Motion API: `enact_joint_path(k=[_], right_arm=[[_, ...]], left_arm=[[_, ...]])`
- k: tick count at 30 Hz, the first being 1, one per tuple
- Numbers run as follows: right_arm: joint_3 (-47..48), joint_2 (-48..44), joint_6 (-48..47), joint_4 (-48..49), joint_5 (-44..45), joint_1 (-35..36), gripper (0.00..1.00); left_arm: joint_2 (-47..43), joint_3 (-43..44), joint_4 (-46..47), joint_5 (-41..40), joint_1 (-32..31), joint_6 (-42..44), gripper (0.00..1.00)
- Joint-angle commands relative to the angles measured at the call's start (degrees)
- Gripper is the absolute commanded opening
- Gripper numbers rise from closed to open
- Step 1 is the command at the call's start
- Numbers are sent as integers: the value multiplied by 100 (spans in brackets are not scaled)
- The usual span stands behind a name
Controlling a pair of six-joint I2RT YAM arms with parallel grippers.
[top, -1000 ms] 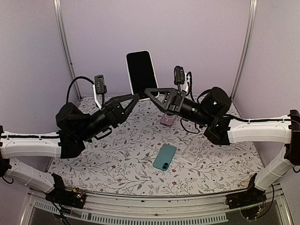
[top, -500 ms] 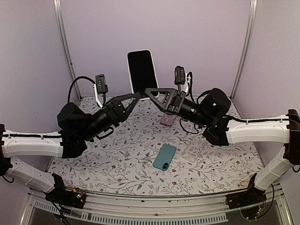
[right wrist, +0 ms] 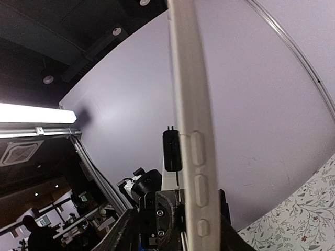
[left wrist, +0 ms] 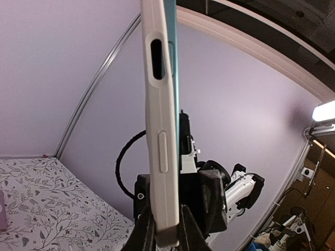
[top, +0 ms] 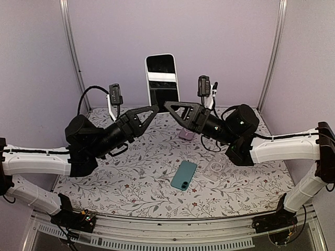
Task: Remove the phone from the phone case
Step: Pass from the right arm to the left, then remove the bottom right corner of the phone case from the phone.
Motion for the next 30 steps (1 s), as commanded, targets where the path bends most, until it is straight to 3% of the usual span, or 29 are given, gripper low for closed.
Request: enact_joint_path(k=[1, 6, 12, 21, 25, 30], right_arm=[[-95, -257, -259, 62, -221, 125, 56], [-237, -692, -799, -1098, 55, 39, 75], [-606, -1355, -1410, -2613, -102, -407, 89], [-531, -2070, -3102, -4785, -968, -840, 90], [-381, -2139, -3578, -5092, -1620, -856, 90], [-377, -2164, -3814, -5008, -2245, -849, 89]], left_arm=[[-122, -47, -44, -327, 34, 203, 0], [-440, -156, -541, -327, 34, 441, 0], [-1390, -180, -2398, -286, 43, 1194, 0], [-2592, 214, -5260, 482, 274, 1893, 0], [-2614, 578, -6168, 831, 373, 2059, 0], [-2414, 984, -6568, 1019, 481, 1959, 0]])
